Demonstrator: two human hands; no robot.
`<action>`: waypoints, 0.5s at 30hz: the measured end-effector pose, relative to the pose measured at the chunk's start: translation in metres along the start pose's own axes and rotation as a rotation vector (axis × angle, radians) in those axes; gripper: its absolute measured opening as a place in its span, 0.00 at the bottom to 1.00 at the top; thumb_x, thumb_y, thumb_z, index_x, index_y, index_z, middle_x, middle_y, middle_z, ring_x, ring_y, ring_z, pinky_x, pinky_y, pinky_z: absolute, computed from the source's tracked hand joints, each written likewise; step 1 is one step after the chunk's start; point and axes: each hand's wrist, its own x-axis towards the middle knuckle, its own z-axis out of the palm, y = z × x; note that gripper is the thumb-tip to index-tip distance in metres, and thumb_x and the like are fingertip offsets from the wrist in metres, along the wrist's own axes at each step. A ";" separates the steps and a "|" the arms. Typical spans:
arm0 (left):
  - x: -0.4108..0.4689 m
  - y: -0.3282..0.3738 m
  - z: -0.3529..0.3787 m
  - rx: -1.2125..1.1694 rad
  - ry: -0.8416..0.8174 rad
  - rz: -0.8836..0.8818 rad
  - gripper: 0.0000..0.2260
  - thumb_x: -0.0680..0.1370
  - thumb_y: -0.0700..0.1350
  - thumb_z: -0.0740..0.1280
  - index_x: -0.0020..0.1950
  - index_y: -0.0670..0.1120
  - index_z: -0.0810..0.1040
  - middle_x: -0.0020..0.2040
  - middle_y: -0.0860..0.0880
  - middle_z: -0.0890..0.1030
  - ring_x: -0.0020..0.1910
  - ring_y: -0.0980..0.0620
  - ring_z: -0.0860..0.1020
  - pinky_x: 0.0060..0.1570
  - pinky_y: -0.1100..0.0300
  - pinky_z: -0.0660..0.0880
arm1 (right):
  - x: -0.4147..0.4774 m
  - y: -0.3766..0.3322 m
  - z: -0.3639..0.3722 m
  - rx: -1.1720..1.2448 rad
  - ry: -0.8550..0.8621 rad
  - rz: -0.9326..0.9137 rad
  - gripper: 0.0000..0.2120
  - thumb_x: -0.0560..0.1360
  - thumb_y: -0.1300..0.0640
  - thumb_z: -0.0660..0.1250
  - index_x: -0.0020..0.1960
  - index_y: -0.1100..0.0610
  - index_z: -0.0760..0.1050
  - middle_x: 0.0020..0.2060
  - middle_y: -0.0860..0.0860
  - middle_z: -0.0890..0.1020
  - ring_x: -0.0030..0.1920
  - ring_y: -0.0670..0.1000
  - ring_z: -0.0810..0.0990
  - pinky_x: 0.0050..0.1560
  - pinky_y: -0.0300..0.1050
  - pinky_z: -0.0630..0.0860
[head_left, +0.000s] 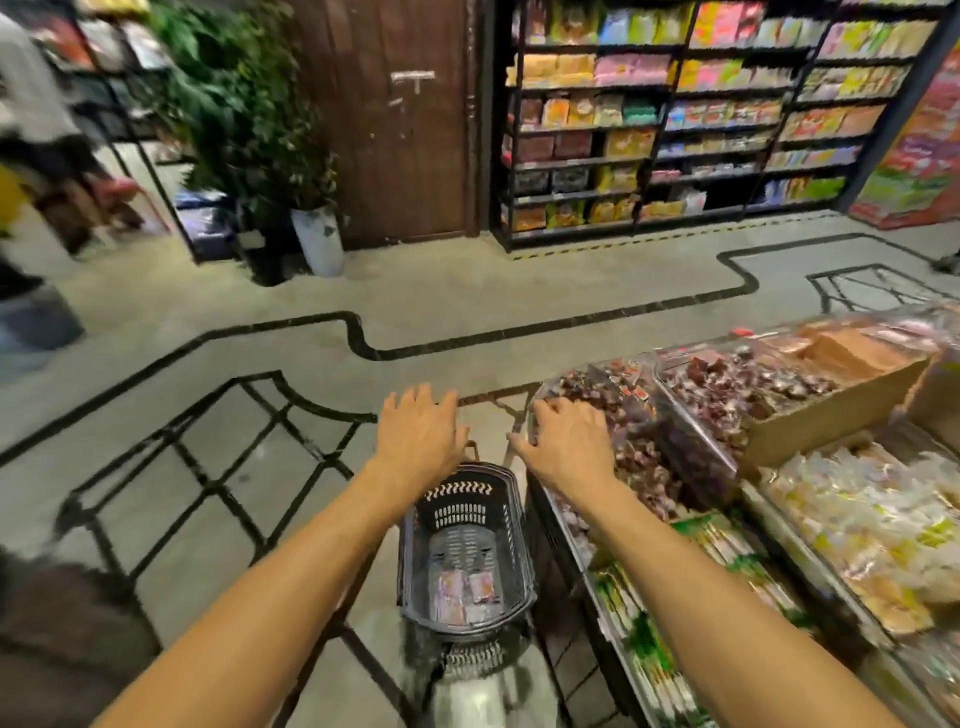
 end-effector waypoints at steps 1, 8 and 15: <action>0.006 -0.006 0.004 0.000 -0.007 -0.021 0.23 0.84 0.59 0.59 0.75 0.49 0.70 0.69 0.41 0.76 0.70 0.40 0.74 0.71 0.43 0.68 | 0.012 -0.004 0.007 0.004 -0.007 -0.018 0.28 0.79 0.33 0.61 0.70 0.50 0.76 0.64 0.55 0.80 0.66 0.58 0.76 0.69 0.56 0.69; 0.044 -0.031 0.049 0.030 -0.086 -0.127 0.22 0.80 0.57 0.66 0.68 0.46 0.78 0.59 0.40 0.82 0.58 0.38 0.81 0.59 0.45 0.76 | 0.084 -0.022 0.063 0.031 -0.089 -0.145 0.26 0.79 0.34 0.60 0.67 0.50 0.77 0.60 0.54 0.82 0.63 0.57 0.78 0.65 0.55 0.71; 0.073 -0.054 0.122 -0.046 -0.270 -0.228 0.21 0.83 0.58 0.59 0.71 0.48 0.71 0.65 0.43 0.78 0.65 0.41 0.76 0.65 0.46 0.71 | 0.126 -0.032 0.126 0.001 -0.238 -0.196 0.28 0.80 0.34 0.60 0.69 0.52 0.76 0.61 0.56 0.81 0.64 0.59 0.77 0.66 0.56 0.70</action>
